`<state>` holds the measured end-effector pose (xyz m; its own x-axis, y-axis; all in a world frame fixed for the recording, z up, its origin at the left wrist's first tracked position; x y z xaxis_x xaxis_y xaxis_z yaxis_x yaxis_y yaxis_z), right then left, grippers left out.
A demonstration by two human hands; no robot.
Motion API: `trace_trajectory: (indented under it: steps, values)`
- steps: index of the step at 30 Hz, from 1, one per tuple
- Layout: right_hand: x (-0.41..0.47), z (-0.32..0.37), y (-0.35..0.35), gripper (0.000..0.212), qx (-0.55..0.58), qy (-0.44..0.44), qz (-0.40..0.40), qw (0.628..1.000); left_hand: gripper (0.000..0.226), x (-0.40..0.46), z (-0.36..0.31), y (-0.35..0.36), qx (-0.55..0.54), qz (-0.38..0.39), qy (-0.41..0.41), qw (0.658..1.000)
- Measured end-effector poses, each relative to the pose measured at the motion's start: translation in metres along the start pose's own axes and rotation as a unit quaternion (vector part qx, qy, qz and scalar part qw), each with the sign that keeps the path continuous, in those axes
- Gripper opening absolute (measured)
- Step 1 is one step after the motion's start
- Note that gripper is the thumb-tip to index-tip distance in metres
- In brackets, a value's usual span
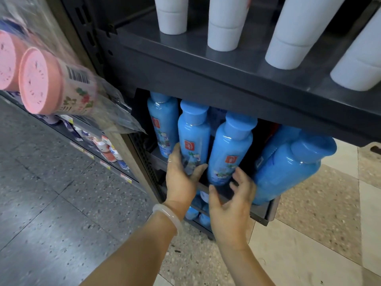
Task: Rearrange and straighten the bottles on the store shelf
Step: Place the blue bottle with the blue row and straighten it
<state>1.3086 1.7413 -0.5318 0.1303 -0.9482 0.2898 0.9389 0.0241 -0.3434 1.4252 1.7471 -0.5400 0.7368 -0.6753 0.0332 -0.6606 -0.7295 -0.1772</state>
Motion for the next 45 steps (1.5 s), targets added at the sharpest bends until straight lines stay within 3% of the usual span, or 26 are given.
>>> trace_trajectory:
  steps: [3,5,10,16,20,23,26,29,32,35,37,42,45]
  values:
    - [0.005,-0.003,0.012,0.083,-0.026,0.044,0.026,0.998,0.068,0.002,0.006,-0.001,0.036,-0.005,0.014,0.999]
    - [0.013,-0.007,0.016,0.086,-0.027,0.076,0.038,0.996,0.064,0.001,0.014,-0.003,0.067,-0.001,0.011,0.998]
    - [0.032,-0.019,0.019,0.071,-0.051,0.075,0.031,0.995,0.056,0.005,0.026,-0.005,0.098,0.006,0.007,0.995]
    - [0.041,-0.019,0.036,0.067,-0.05,0.087,-0.029,0.995,0.062,0.017,0.028,0.002,0.116,-0.001,0.011,0.993]
    - [0.031,-0.022,0.034,0.067,-0.015,0.119,-0.015,0.993,0.065,0.008,0.032,-0.002,0.121,-0.013,0.01,0.993]
    - [-0.008,-0.031,0.0,0.042,0.008,0.064,-0.003,0.998,0.048,-0.032,0.028,-0.002,0.137,-0.062,0.044,0.988]
    - [-0.036,-0.038,-0.049,0.024,0.015,0.046,-0.05,0.998,0.034,-0.061,0.016,0.01,0.135,0.009,0.102,0.986]
    - [-0.021,-0.048,-0.082,0.037,0.021,0.088,-0.119,0.989,0.05,-0.066,-0.001,0.04,0.117,0.115,0.102,0.981]
    - [0.009,-0.056,-0.088,0.055,0.004,0.084,-0.003,0.996,0.071,-0.067,-0.02,0.073,0.081,0.184,0.067,0.977]
    - [0.027,-0.067,-0.085,0.068,-0.011,0.084,0.115,0.99,0.075,-0.062,-0.024,0.093,0.077,0.187,0.039,0.978]
    - [0.03,-0.069,-0.083,0.066,-0.001,0.093,0.123,0.988,0.078,-0.061,-0.025,0.098,0.064,0.183,0.021,0.981]
    - [0.033,-0.066,-0.078,0.059,-0.045,0.09,0.043,0.994,0.073,-0.059,-0.029,0.107,0.043,0.148,-0.008,0.988]
    - [0.035,-0.066,-0.083,0.063,-0.044,0.096,0.076,0.991,0.069,-0.054,-0.026,0.106,0.058,0.135,0.002,0.989]
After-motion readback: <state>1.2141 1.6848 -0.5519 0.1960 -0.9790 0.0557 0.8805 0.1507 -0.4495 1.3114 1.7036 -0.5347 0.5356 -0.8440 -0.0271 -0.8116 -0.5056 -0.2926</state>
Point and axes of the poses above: each hand's wrist, its own x-axis towards the middle knuckle, its own y-axis out of the palm, z = x × y, the point moved 1 cm from there along x, towards the middle knuckle, and after that the axes turned 1 degree about -y, right-handed, at the moved point
